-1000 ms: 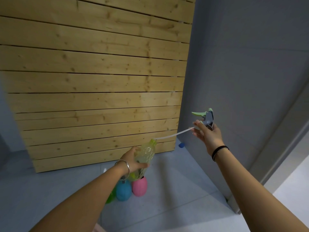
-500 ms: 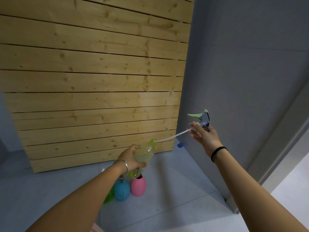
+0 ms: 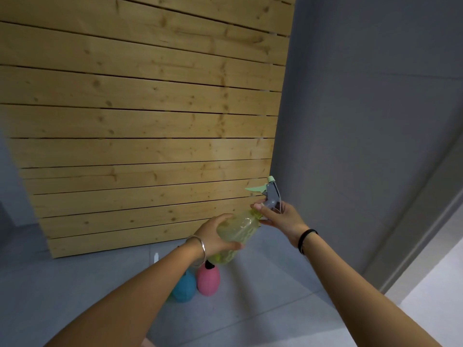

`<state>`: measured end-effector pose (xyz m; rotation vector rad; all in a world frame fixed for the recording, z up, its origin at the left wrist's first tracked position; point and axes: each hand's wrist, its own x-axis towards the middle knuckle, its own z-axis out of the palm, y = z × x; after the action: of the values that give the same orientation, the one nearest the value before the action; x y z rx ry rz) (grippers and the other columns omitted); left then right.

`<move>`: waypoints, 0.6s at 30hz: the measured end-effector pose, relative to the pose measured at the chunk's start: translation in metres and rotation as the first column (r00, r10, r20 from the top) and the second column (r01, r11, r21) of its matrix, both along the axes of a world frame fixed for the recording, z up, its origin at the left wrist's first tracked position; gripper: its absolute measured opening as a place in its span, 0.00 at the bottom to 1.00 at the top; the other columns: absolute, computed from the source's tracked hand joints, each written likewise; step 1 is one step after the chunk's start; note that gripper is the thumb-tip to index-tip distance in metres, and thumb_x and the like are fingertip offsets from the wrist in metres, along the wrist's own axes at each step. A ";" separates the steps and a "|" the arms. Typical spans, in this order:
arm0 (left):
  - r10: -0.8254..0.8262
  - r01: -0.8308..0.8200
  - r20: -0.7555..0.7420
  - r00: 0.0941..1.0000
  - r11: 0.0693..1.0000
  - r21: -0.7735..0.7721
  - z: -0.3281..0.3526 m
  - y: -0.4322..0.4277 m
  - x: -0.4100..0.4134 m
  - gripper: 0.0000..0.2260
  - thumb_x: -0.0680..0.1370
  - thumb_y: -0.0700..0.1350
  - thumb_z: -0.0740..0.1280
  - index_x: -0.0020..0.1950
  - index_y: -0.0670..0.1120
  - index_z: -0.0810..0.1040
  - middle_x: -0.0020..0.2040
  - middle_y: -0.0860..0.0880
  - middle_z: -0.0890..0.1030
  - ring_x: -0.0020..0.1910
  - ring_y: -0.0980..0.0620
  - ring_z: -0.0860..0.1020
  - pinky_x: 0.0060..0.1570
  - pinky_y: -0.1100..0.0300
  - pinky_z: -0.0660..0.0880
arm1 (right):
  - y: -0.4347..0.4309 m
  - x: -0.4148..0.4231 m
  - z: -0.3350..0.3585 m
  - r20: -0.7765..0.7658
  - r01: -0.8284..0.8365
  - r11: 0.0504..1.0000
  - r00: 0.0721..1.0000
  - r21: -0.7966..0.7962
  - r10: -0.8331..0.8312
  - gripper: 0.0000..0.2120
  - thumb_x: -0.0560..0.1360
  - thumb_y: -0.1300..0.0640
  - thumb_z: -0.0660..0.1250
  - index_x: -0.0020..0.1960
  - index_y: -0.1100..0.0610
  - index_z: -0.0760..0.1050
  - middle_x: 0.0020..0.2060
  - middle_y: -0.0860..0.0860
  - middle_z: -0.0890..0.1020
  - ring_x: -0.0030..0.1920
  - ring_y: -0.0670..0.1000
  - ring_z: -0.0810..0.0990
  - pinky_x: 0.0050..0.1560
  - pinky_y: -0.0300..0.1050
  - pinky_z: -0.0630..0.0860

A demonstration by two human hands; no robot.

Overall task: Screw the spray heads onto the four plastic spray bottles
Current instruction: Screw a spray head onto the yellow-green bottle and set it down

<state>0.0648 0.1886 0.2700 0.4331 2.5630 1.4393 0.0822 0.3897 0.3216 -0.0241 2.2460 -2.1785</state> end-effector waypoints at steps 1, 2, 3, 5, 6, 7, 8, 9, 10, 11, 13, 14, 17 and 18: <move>-0.005 0.004 0.008 1.000 1.000 0.020 0.001 -0.001 0.000 0.35 0.60 0.54 0.79 0.64 0.60 0.69 0.57 0.58 0.75 0.55 0.61 0.75 0.52 0.71 0.70 | -0.002 0.000 0.000 -0.008 0.009 1.000 1.000 -0.020 -0.010 0.08 0.71 0.55 0.72 0.48 0.56 0.80 0.49 0.53 0.85 0.47 0.46 0.85 0.45 0.36 0.81; -0.011 0.011 0.016 1.000 0.999 0.039 0.003 -0.001 0.001 0.34 0.59 0.54 0.79 0.62 0.62 0.69 0.55 0.60 0.76 0.52 0.64 0.75 0.47 0.74 0.70 | -0.003 0.000 0.000 -0.018 0.008 0.999 1.000 -0.033 -0.009 0.09 0.70 0.53 0.72 0.48 0.57 0.81 0.48 0.52 0.86 0.48 0.46 0.85 0.45 0.36 0.80; -0.019 0.018 0.028 0.999 0.999 0.048 0.004 0.000 0.002 0.34 0.59 0.55 0.79 0.62 0.62 0.70 0.54 0.61 0.77 0.51 0.65 0.75 0.46 0.74 0.69 | -0.004 0.000 0.001 -0.026 -0.005 0.999 1.000 -0.033 0.004 0.11 0.69 0.51 0.73 0.48 0.56 0.81 0.47 0.51 0.86 0.48 0.46 0.85 0.45 0.35 0.80; -0.048 0.046 0.057 0.997 0.998 0.043 0.006 -0.001 0.002 0.36 0.57 0.56 0.79 0.64 0.60 0.72 0.53 0.61 0.78 0.51 0.62 0.77 0.49 0.70 0.72 | -0.004 0.001 0.002 -0.028 -0.053 0.999 0.998 -0.002 0.053 0.14 0.66 0.47 0.73 0.47 0.54 0.82 0.48 0.51 0.86 0.49 0.44 0.84 0.49 0.36 0.80; -0.066 0.064 0.066 0.996 0.998 0.029 0.006 -0.002 0.001 0.38 0.55 0.58 0.79 0.64 0.59 0.73 0.53 0.60 0.79 0.52 0.61 0.78 0.52 0.67 0.74 | -0.002 0.001 0.002 -0.018 -0.081 0.996 0.997 0.029 0.081 0.15 0.65 0.46 0.74 0.47 0.53 0.83 0.48 0.50 0.86 0.50 0.45 0.84 0.50 0.37 0.80; -0.078 0.078 0.067 0.995 0.997 0.009 0.006 -0.003 0.001 0.39 0.54 0.59 0.78 0.64 0.59 0.73 0.54 0.60 0.79 0.53 0.60 0.78 0.55 0.65 0.74 | 0.000 0.001 0.001 -0.007 -0.103 0.992 0.995 0.067 0.104 0.15 0.66 0.47 0.74 0.48 0.54 0.83 0.49 0.51 0.86 0.50 0.45 0.84 0.50 0.37 0.80; -0.080 0.080 0.062 0.995 0.997 -0.009 0.006 -0.005 0.000 0.39 0.52 0.60 0.77 0.63 0.61 0.73 0.54 0.61 0.79 0.54 0.60 0.78 0.55 0.66 0.74 | 0.002 0.001 -0.001 0.000 -0.113 0.989 0.993 0.099 0.114 0.13 0.68 0.49 0.74 0.49 0.55 0.82 0.49 0.51 0.86 0.50 0.45 0.84 0.49 0.37 0.80; -0.070 0.071 0.056 0.996 0.997 -0.011 0.007 -0.006 0.000 0.36 0.52 0.60 0.77 0.60 0.64 0.73 0.53 0.63 0.79 0.53 0.62 0.77 0.53 0.70 0.73 | 0.003 0.000 -0.003 -0.004 -0.112 0.988 0.994 0.110 0.114 0.11 0.69 0.52 0.73 0.49 0.56 0.82 0.48 0.50 0.86 0.49 0.45 0.84 0.47 0.37 0.80; -0.050 0.050 0.053 0.997 0.999 0.007 0.007 -0.006 0.000 0.33 0.52 0.60 0.77 0.55 0.67 0.73 0.51 0.66 0.78 0.51 0.66 0.77 0.48 0.74 0.72 | 0.003 -0.001 -0.004 -0.018 -0.098 0.991 0.995 0.094 0.100 0.09 0.70 0.54 0.73 0.49 0.56 0.82 0.46 0.49 0.87 0.48 0.45 0.85 0.46 0.36 0.80; -0.029 0.027 0.056 0.998 0.999 0.036 0.008 -0.004 0.000 0.30 0.52 0.61 0.78 0.52 0.69 0.73 0.49 0.68 0.78 0.49 0.69 0.77 0.43 0.78 0.71 | 0.002 -0.002 -0.004 -0.034 -0.070 0.996 0.997 0.059 0.072 0.08 0.70 0.56 0.73 0.48 0.56 0.82 0.44 0.48 0.87 0.46 0.44 0.85 0.46 0.37 0.81; -0.004 -0.002 0.073 0.997 0.996 0.086 0.009 0.000 0.001 0.32 0.52 0.62 0.77 0.54 0.67 0.74 0.48 0.67 0.79 0.49 0.70 0.77 0.41 0.78 0.71 | -0.001 -0.004 -0.002 -0.048 0.001 1.000 0.999 -0.001 -0.001 0.08 0.69 0.57 0.74 0.47 0.56 0.82 0.43 0.49 0.86 0.44 0.43 0.85 0.45 0.36 0.81; -0.003 -0.006 0.082 0.997 0.995 0.102 0.010 0.002 0.001 0.34 0.52 0.63 0.77 0.57 0.65 0.74 0.50 0.65 0.80 0.50 0.68 0.78 0.44 0.76 0.71 | -0.002 -0.005 -0.002 -0.044 0.023 1.000 0.999 -0.018 -0.024 0.08 0.69 0.57 0.74 0.47 0.56 0.81 0.43 0.49 0.86 0.43 0.42 0.85 0.43 0.35 0.80; 0.005 -0.011 0.055 0.998 0.993 0.115 0.012 0.004 0.001 0.39 0.53 0.63 0.77 0.63 0.60 0.73 0.54 0.63 0.79 0.52 0.67 0.77 0.48 0.73 0.71 | -0.005 -0.006 -0.004 -0.005 0.059 0.994 0.998 -0.088 -0.060 0.09 0.70 0.57 0.73 0.49 0.58 0.80 0.44 0.51 0.85 0.41 0.42 0.85 0.41 0.34 0.80; 0.019 -0.022 0.032 0.999 0.994 0.104 0.014 0.003 0.001 0.40 0.53 0.63 0.77 0.64 0.59 0.73 0.53 0.64 0.78 0.51 0.68 0.76 0.47 0.75 0.71 | -0.006 -0.006 -0.004 0.004 0.086 0.991 0.996 -0.102 -0.086 0.10 0.70 0.57 0.73 0.49 0.59 0.80 0.44 0.52 0.85 0.41 0.43 0.85 0.41 0.34 0.80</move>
<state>0.0660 0.1919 0.2837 0.3971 2.4839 1.5798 0.0764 0.3835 0.3171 0.0730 2.1731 -2.3346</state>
